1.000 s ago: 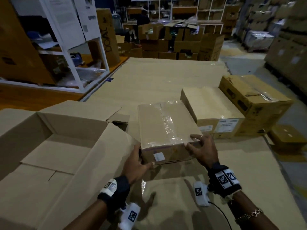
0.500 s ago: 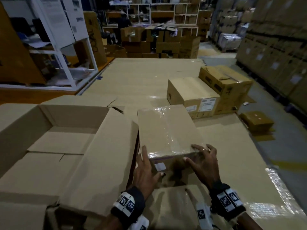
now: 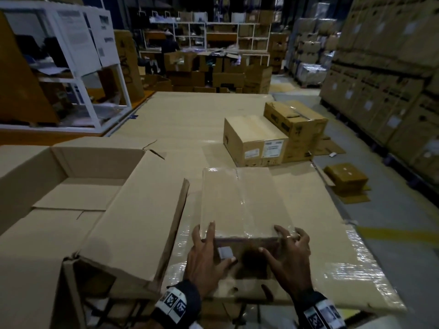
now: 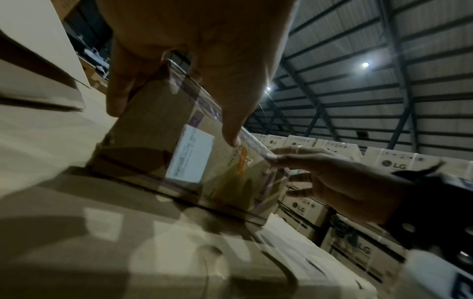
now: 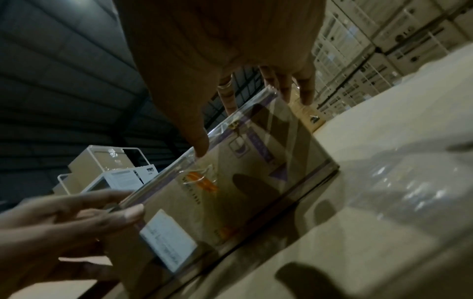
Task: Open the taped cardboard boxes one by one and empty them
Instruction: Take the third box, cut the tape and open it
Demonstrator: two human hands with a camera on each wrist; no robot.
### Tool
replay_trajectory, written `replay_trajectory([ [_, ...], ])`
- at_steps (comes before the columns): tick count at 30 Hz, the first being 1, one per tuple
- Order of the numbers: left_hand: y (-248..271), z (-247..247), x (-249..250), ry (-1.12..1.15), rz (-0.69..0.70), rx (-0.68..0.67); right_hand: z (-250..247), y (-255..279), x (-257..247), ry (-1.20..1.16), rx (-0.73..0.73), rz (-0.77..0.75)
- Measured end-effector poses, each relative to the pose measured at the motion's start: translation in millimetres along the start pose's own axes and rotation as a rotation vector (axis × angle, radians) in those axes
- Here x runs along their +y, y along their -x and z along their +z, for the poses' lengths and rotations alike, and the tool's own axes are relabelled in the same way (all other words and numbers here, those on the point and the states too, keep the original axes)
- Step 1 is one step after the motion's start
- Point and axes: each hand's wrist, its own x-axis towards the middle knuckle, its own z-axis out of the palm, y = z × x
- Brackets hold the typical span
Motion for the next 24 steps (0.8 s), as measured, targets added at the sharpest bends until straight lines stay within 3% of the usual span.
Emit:
replay_trajectory([
  [4, -14, -11, 5, -0.054, 0.105, 0.06, -14, -14, 13, 0.005, -0.127, -0.139],
  [9, -29, -14, 4, -0.131, 0.14, -0.042, -19, -39, 25, -0.031, -0.337, -0.172],
  [19, 9, -9, 11, -0.194, 0.239, -0.06, -20, -4, 41, -0.006, -0.183, -0.326],
  [24, 0, -19, 22, -0.105, 0.14, -0.035, -31, -16, 37, -0.051, -0.254, -0.225],
])
